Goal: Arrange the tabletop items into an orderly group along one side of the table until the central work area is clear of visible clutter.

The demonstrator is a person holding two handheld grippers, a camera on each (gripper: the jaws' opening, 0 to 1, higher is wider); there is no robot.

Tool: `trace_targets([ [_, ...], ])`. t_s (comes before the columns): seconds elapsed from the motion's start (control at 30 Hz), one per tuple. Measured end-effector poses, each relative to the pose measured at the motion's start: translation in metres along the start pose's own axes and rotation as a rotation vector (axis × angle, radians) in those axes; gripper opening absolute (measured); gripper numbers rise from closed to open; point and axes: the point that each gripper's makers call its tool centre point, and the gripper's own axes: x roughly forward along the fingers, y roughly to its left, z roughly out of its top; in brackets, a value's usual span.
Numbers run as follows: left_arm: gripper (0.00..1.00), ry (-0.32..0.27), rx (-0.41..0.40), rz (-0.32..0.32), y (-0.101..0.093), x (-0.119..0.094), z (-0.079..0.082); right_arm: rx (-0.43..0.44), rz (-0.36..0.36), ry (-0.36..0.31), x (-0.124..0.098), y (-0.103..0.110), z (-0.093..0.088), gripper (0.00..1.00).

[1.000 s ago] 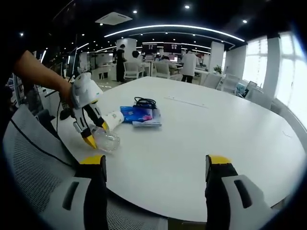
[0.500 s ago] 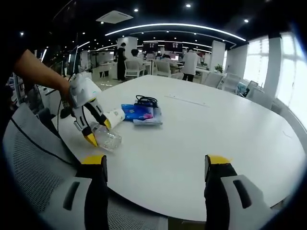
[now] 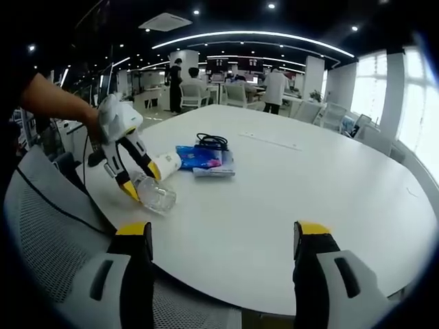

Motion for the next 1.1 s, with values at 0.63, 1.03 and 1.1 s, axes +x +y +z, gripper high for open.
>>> trace_targets([
  [0.63,0.52,-0.099,-0.149,0.114,0.011,-0.034,0.005,-0.045,0.066,0.016,0.005,0.010,0.001,0.98],
  [1.03,0.64,-0.206,-0.257,0.208,0.018,-0.062,0.009,-0.159,0.134,0.005,0.021,0.013,0.022,1.00],
  [1.1,0.67,-0.218,-0.274,0.222,0.019,-0.067,0.008,-0.172,0.149,0.008,0.024,0.015,0.024,1.00],
])
